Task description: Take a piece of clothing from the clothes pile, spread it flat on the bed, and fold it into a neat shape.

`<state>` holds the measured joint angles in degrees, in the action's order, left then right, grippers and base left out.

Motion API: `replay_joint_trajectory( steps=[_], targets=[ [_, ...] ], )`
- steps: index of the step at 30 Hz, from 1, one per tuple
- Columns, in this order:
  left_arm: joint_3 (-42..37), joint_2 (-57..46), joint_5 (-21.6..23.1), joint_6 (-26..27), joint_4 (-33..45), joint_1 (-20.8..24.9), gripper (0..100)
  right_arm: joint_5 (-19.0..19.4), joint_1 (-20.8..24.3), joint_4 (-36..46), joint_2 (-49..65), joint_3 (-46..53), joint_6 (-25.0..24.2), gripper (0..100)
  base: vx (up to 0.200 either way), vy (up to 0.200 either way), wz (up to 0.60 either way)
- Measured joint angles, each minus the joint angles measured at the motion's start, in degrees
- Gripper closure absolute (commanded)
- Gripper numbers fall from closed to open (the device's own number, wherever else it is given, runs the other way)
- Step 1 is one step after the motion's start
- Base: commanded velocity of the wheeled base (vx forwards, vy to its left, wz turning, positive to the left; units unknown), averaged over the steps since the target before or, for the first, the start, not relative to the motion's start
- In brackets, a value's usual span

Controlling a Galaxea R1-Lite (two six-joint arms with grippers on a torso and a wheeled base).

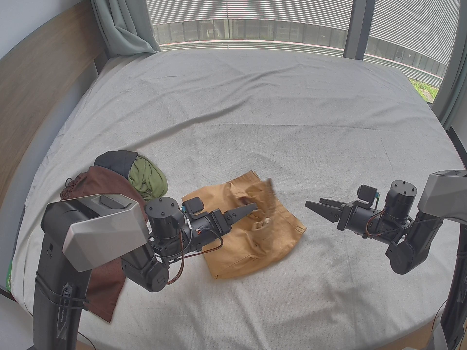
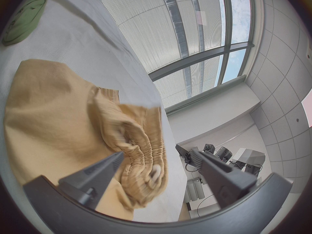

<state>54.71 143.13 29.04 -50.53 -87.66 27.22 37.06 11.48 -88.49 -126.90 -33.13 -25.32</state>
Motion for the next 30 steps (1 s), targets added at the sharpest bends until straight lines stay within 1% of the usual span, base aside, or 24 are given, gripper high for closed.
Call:
replay_joint_trajectory(
  steps=[7, 14, 17, 22, 24, 30],
  targets=[
    [0.2, 0.2, -1.0, 0.0, -0.6, -0.2, 0, 0.0, 0.2, 0.0, -0.3, 0.1, 0.1, 0, 0.000, 0.000, 0.00],
    [-3.5, -1.9, -2.8, 1.2, -0.8, -0.8, 0, -0.2, 1.4, 0.0, -1.7, 0.5, 0.2, 0, 0.000, 0.000, 0.00],
    [-6.8, -3.6, -2.9, 3.3, -0.9, -1.3, 0, -0.4, 2.0, 0.0, -2.5, 0.7, 0.2, 0, 0.000, 0.000, 0.00],
    [-12.7, -5.9, -3.0, 9.8, -0.9, -2.7, 0, -0.5, 3.4, 0.0, -3.3, 2.3, -0.1, 0, 0.000, 0.000, 0.00],
    [-14.7, -6.7, -2.9, 11.3, -0.9, -3.4, 0, -0.5, 4.0, 0.1, -3.6, 3.1, -0.3, 0, 0.000, 0.000, 0.00],
    [-19.2, -9.3, -2.6, 12.4, -1.0, -5.8, 0, -0.6, 5.7, 0.1, -4.6, 5.0, -4.1, 0, 0.000, 0.000, 0.00]
  ],
)
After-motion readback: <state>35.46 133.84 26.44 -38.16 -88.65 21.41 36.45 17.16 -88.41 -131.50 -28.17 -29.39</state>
